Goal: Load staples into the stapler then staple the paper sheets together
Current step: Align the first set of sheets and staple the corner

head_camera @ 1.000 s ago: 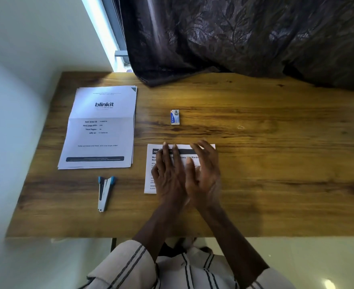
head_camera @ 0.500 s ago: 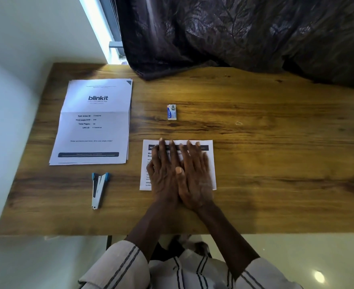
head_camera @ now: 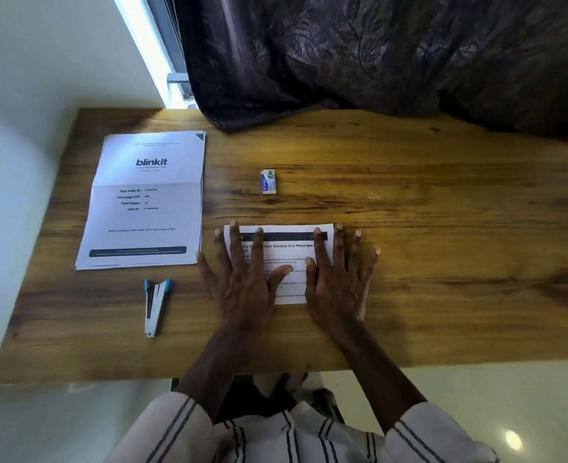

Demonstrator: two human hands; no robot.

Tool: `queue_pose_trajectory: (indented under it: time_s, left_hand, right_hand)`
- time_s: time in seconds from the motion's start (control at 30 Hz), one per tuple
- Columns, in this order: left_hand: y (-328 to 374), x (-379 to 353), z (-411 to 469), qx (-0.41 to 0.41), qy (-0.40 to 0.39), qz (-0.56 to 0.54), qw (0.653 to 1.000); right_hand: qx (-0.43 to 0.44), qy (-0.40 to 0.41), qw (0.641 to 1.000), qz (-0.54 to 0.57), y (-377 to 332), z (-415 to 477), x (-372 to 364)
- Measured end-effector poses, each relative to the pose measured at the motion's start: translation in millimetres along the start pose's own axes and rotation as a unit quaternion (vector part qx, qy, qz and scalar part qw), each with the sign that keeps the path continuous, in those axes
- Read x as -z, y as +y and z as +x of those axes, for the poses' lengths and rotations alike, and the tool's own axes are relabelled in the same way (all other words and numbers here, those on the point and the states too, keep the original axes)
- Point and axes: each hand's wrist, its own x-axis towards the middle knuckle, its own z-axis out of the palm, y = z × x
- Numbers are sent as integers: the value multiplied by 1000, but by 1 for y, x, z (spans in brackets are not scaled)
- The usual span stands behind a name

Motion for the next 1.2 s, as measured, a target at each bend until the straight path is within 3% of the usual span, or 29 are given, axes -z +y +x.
queue_pose_trajectory:
  time_s: [0.57, 0.73, 0.97, 1.1, 1.2]
  left_hand:
    - [-59, 18, -6, 22, 9, 65, 998]
    - [-79, 26, -15, 64, -13, -1, 998]
    - [-77, 25, -26, 23, -29, -18, 999]
    - [-75, 41, -33, 121, 58, -75, 988]
    - [-86, 55, -49, 215, 71, -92, 970]
  right_hand:
    - [0, 5, 1000, 12, -1, 0, 1]
    - [-2, 11, 1000, 22, -2, 0, 0]
    - [0, 4, 1000, 21, -2, 1, -1]
    - [-6, 13, 999, 39, -4, 1, 2]
    - [9, 62, 996, 65, -17, 6, 17]
